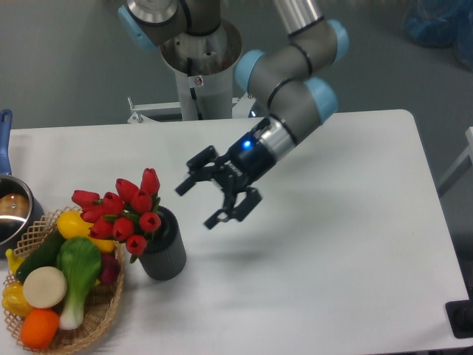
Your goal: Insert the flowers into the vase
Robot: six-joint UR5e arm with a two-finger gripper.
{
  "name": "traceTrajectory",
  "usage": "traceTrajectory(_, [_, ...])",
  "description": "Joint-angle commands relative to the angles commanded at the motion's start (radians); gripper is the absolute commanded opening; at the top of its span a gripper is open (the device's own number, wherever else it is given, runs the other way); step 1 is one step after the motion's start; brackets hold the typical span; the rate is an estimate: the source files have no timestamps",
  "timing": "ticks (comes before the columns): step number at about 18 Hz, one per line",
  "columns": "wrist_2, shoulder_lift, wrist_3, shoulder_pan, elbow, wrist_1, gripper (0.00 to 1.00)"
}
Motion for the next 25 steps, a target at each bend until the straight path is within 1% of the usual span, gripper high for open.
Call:
traceTrajectory(1, [0.064, 0.026, -0.006, 0.008, 0.001, 0.0, 1.0])
traceTrajectory(3, [0.145, 0.069, -0.029, 0.032, 0.014, -0.008, 1.0])
traceTrajectory(6, [0.258, 0.088, -0.141, 0.061, 0.078, -0.008, 1.0])
traceTrajectory(9, [0.396, 0.124, -0.244, 0.075, 0.113, -0.015, 1.0])
traceTrajectory(12, [0.485, 0.181, -0.256, 0.095, 0.127, -0.087, 1.0])
traceTrajectory(14, [0.537, 0.206, -0.229, 0.098, 0.127, -0.097, 1.0])
traceTrajectory(16, [0.615, 0.233, -0.171, 0.1, 0.121, -0.103, 1.0])
traceTrajectory(17, [0.689, 0.253, -0.11, 0.101, 0.118, -0.127, 1.0])
traceTrajectory(19, [0.758, 0.267, -0.021, 0.106, 0.123, -0.173, 1.0])
traceTrajectory(20, [0.766, 0.272, 0.021, 0.114, 0.126, -0.19, 1.0])
traceTrajectory(22, [0.766, 0.301, 0.088, 0.158, 0.12, -0.219, 1.0])
traceTrajectory(23, [0.763, 0.316, 0.112, 0.178, 0.115, -0.224, 1.0])
traceTrajectory(25, [0.759, 0.33, 0.115, 0.195, 0.097, -0.226, 1.0])
